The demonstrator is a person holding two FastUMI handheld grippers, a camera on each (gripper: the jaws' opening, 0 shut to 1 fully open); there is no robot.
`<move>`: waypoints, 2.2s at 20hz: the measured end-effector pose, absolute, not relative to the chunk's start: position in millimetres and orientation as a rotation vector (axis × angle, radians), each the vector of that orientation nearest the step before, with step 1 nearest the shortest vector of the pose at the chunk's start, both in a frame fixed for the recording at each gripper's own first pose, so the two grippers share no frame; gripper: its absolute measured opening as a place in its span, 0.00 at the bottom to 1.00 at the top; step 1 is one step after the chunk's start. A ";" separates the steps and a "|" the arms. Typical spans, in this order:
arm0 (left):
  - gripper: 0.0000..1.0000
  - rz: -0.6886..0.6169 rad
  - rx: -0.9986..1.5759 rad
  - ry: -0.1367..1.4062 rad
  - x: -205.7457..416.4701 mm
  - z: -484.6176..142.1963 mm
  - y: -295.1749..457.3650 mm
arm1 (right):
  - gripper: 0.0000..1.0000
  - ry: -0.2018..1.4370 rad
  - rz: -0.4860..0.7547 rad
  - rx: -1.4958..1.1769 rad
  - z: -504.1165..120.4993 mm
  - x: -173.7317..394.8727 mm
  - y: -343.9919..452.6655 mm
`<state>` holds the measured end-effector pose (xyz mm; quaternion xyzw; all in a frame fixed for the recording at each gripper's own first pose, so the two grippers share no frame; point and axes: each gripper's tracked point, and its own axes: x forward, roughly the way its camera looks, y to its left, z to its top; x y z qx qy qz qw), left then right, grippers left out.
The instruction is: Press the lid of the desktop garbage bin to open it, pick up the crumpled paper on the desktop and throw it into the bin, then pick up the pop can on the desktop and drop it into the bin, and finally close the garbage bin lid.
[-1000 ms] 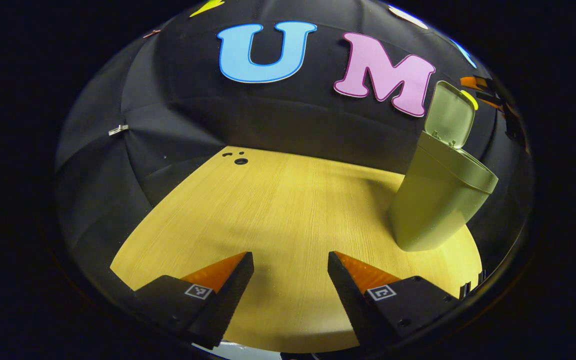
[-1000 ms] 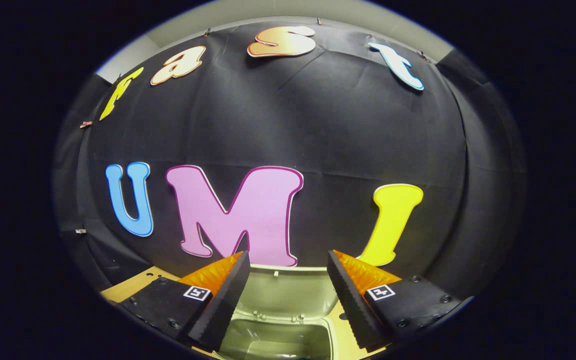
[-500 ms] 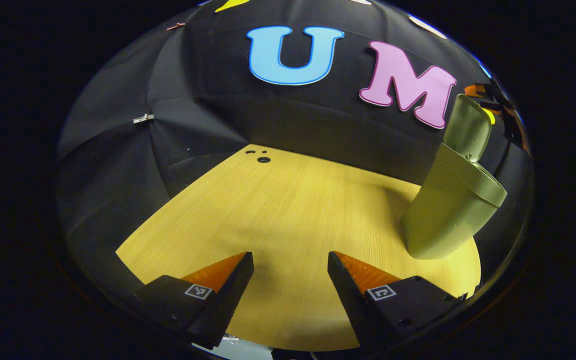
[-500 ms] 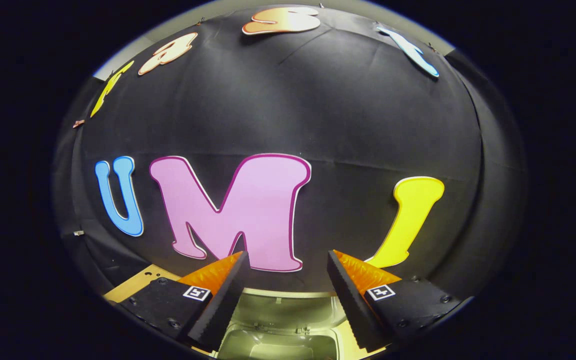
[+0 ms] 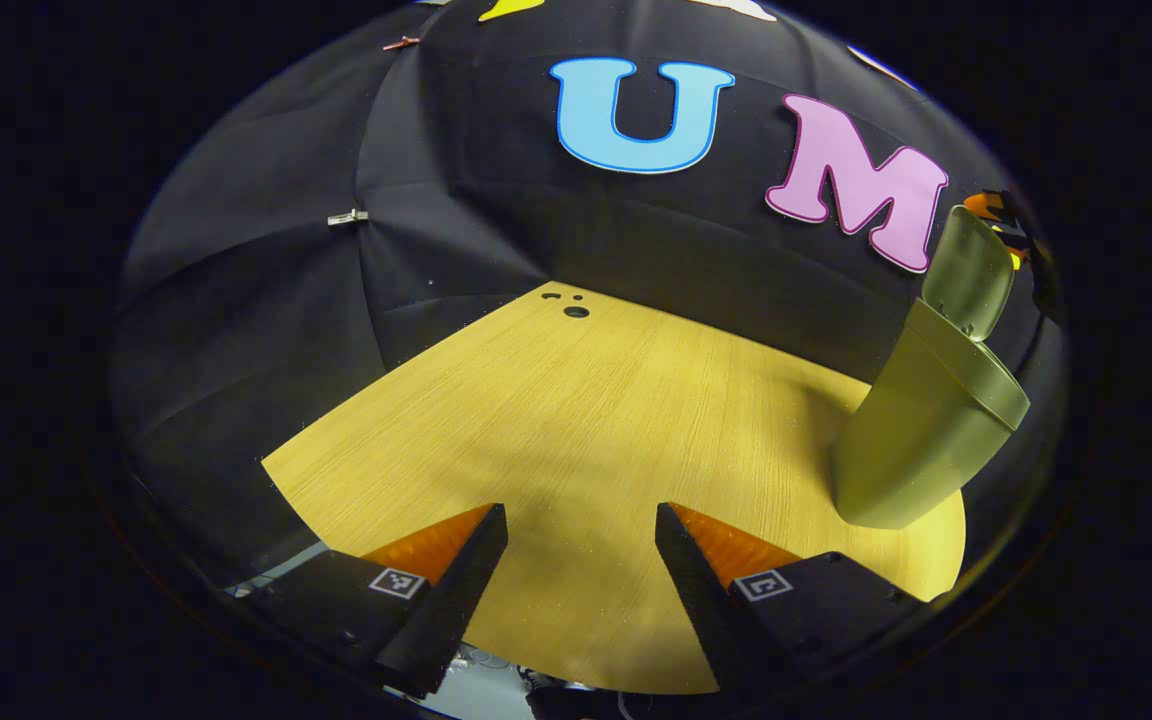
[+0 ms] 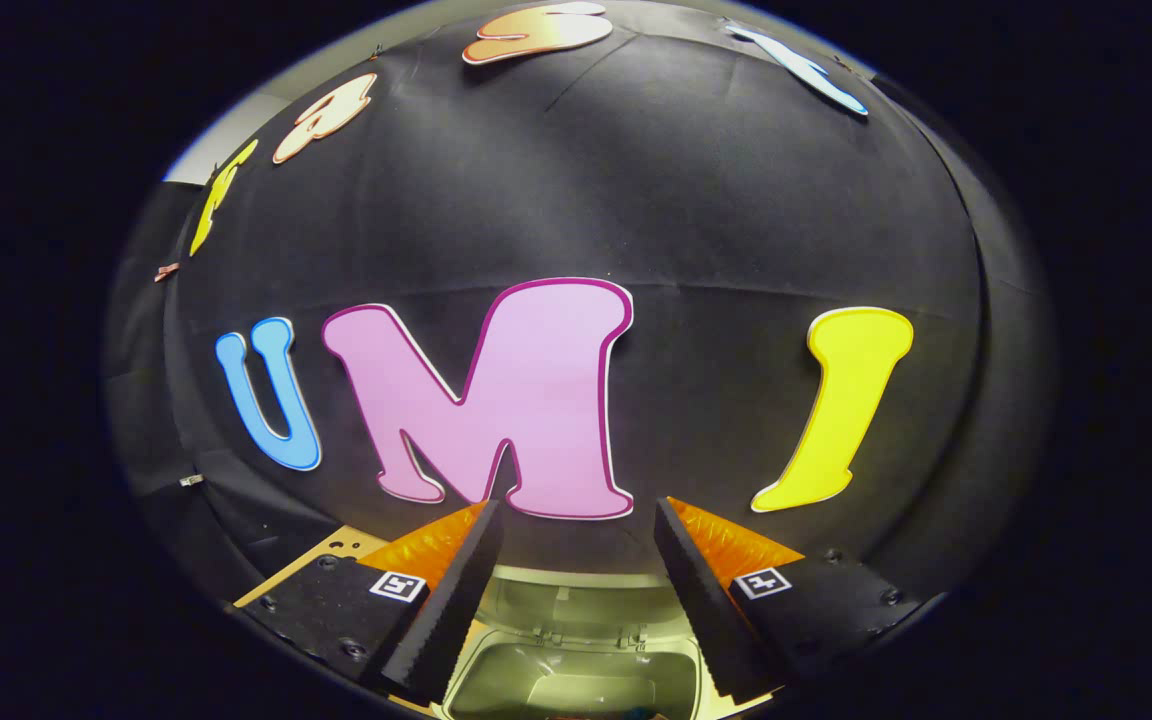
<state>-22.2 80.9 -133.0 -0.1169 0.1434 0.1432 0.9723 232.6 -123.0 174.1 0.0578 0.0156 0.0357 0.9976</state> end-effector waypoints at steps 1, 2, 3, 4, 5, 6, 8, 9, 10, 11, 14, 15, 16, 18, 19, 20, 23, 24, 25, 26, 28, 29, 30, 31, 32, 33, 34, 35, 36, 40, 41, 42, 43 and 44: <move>0.96 0.299 -0.234 0.277 -21.9 -128.6 80.5 | 0.96 0.031 0.088 0.113 172.3 227.4 -122.1; 0.96 0.309 -0.237 0.262 -21.2 -123.2 80.6 | 0.96 0.036 0.100 0.120 170.1 221.8 -121.1; 0.96 0.317 -0.243 0.244 -21.7 -117.4 79.8 | 0.96 0.040 0.114 0.122 166.6 215.6 -120.7; 0.96 0.322 -0.251 0.228 -20.6 -111.5 78.8 | 0.96 0.043 0.125 0.126 163.5 208.5 -119.7; 0.96 0.324 -0.254 0.217 -20.1 -105.8 77.8 | 0.96 0.049 0.132 0.128 159.2 201.5 -118.3; 0.96 0.322 -0.250 0.209 -19.2 -100.9 76.7 | 0.96 0.055 0.138 0.129 154.5 193.6 -116.6; 0.96 0.314 -0.221 0.201 -16.2 -95.6 75.2 | 0.96 0.063 0.168 0.129 142.5 178.7 -109.3; 0.96 0.306 -0.205 0.197 -14.1 -92.9 73.4 | 0.96 0.073 0.182 0.131 133.3 171.2 -107.9; 0.96 0.299 -0.190 0.198 -12.4 -91.1 71.2 | 0.98 0.094 0.191 0.140 121.3 163.6 -105.5; 0.96 0.293 -0.179 0.198 -11.7 -89.8 68.9 | 0.98 0.115 0.202 0.158 108.8 156.1 -102.5; 0.96 0.258 -0.170 0.203 -5.5 -87.8 56.0 | 0.99 0.173 0.208 0.188 71.4 141.1 -99.0; 0.96 0.246 -0.163 0.211 -3.9 -89.1 51.4 | 0.99 0.198 0.202 0.187 58.0 137.7 -99.2; 0.96 0.232 -0.154 0.217 -2.4 -89.2 47.8 | 0.99 0.216 0.196 0.188 47.7 135.2 -99.7; 0.96 0.200 -0.129 0.229 1.2 -90.3 39.7 | 0.99 0.239 0.183 0.189 31.3 130.5 -99.3; 0.96 0.184 -0.114 0.237 2.7 -92.4 36.4 | 0.99 0.247 0.173 0.187 24.3 129.4 -99.4; 0.96 0.168 -0.102 0.244 4.3 -93.3 34.5 | 0.99 0.258 0.159 0.183 16.7 128.1 -99.2; 0.96 0.114 -0.085 0.257 12.8 -91.6 28.5 | 0.99 0.269 0.118 0.153 3.0 123.6 -98.3; 0.96 0.097 -0.080 0.258 15.7 -89.6 27.5 | 0.99 0.269 0.100 0.135 -0.2 122.8 -98.4; 0.96 0.077 -0.073 0.256 18.3 -88.0 26.7 | 0.99 0.270 0.081 0.110 -4.5 120.4 -98.6; 0.96 0.060 -0.064 0.253 22.5 -85.9 26.7 | 0.99 0.279 0.064 0.085 -9.6 118.8 -98.2; 0.96 0.029 -0.045 0.248 27.3 -82.6 27.7 | 1.00 0.264 0.040 0.053 -6.9 114.3 -103.4; 0.96 0.013 -0.042 0.243 30.0 -81.7 27.9 | 0.99 0.265 0.031 0.057 -8.7 114.7 -102.3; 0.96 -0.001 -0.041 0.241 31.4 -81.1 28.7 | 1.00 0.259 0.021 0.069 -8.0 114.4 -102.6; 0.96 -0.013 -0.043 0.237 32.6 -80.7 29.4 | 1.00 0.262 0.007 0.084 -9.7 113.7 -102.1; 0.96 -0.023 -0.048 0.232 33.6 -80.1 30.7 | 1.00 0.255 -0.004 0.084 -9.6 112.3 -101.5; 0.96 -0.031 -0.053 0.229 34.7 -81.2 33.0 | 1.00 0.260 -0.012 0.078 -11.3 111.4 -101.3; 0.96 -0.038 -0.058 0.229 34.6 -82.4 35.3 | 1.00 0.262 -0.019 0.080 -11.3 111.4 -101.4; 0.96 -0.043 -0.062 0.229 33.8 -83.4 37.5 | 1.00 0.267 -0.022 0.091 -12.1 111.7 -101.3; 0.96 -0.047 -0.062 0.230 33.4 -84.3 39.8 | 1.00 0.286 -0.029 0.103 -18.2 112.5 -99.8; 0.96 -0.072 -0.047 0.214 26.5 -84.9 48.4 | 1.00 0.251 -0.055 0.091 -15.3 110.8 -99.4; 0.96 -0.081 -0.046 0.209 25.0 -83.3 48.5 | 1.00 0.231 -0.055 0.095 -10.4 108.8 -99.5; 0.96 -0.091 -0.047 0.201 23.8 -81.5 48.6 | 1.00 0.220 -0.056 0.095 -9.3 108.4 -99.7; 0.96 -0.101 -0.046 0.191 22.6 -76.8 48.1 | 0.99 0.210 -0.059 0.091 -8.2 105.0 -98.2; 0.96 -0.108 -0.043 0.178 22.0 -72.6 48.6 | 1.00 0.204 -0.067 0.084 -8.1 102.5 -97.7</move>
